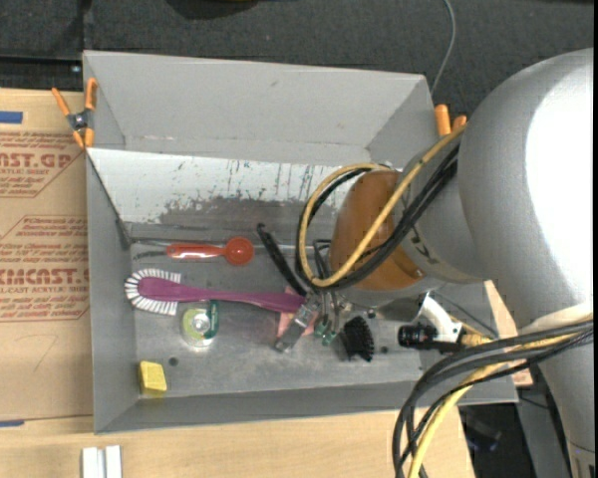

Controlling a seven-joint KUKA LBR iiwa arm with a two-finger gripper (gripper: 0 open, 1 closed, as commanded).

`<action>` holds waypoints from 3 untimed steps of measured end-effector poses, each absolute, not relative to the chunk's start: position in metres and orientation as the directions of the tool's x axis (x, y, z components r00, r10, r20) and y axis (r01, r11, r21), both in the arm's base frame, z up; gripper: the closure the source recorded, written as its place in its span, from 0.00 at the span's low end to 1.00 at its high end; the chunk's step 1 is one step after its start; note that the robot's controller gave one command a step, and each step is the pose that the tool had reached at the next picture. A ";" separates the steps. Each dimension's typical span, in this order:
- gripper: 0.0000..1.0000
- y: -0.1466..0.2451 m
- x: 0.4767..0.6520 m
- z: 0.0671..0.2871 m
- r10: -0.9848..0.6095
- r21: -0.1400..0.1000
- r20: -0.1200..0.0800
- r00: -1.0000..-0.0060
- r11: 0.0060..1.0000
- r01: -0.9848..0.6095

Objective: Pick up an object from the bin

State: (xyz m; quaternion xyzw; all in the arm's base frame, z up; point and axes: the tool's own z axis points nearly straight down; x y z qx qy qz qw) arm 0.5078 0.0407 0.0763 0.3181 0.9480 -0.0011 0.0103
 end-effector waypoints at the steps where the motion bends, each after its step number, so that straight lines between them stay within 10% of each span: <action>1: 1.00 0.041 0.508 0.076 0.603 0.004 -0.020 -0.797 0.798 0.603; 2: 1.00 0.042 0.509 0.074 0.620 0.007 -0.024 -0.784 0.784 0.620; 3: 0.00 0.050 0.502 0.072 0.620 0.004 -0.020 -0.785 0.785 0.620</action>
Offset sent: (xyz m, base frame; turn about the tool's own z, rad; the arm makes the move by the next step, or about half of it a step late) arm -0.0009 0.0029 -0.0063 0.0256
